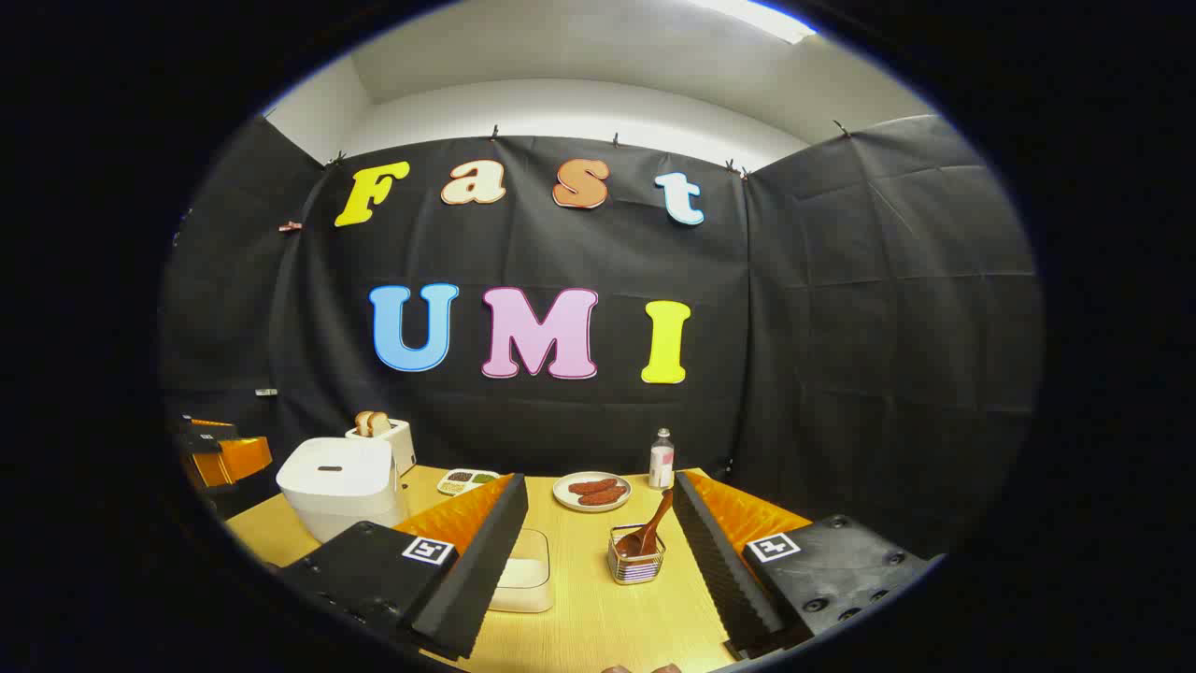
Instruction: Close the left gripper, press the button to open the rice cooker; take a wooden spoon from the chopstick holder with the right hand, scoop a spoonful of rice and pour it into the rice cooker, then put the wooden spoon back into the chopstick holder.
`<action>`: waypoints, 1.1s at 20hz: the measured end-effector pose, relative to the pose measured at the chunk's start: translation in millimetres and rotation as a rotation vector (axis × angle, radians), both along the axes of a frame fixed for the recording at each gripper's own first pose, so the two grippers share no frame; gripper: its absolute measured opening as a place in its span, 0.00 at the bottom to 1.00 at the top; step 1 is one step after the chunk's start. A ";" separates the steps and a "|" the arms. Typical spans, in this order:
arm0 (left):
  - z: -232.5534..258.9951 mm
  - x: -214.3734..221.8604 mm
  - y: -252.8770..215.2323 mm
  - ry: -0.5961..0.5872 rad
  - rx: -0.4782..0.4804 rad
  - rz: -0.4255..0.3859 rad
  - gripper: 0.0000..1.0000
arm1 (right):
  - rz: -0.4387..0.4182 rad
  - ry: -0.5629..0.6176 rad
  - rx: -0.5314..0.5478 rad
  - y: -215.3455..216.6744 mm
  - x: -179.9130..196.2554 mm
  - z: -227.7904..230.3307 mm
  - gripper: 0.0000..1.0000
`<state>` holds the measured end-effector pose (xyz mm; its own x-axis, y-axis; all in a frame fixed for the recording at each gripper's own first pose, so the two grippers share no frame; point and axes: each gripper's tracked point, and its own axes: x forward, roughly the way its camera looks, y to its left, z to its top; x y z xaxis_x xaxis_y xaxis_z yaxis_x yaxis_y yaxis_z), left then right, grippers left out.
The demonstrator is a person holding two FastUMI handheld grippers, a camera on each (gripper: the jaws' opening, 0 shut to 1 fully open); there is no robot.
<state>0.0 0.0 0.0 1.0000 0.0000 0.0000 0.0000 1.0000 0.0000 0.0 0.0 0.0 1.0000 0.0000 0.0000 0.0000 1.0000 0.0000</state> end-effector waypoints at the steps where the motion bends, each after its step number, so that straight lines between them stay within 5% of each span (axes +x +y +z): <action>1: -0.8 2.1 2.7 0.005 -0.005 0.002 0.98 | -0.003 -0.001 0.001 -0.8 -0.2 2.3 0.98; 22: 4.2 29.3 37.0 0.015 -0.004 0.010 0.98 | 0.023 -0.008 0.032 21.7 13.8 10.3 0.98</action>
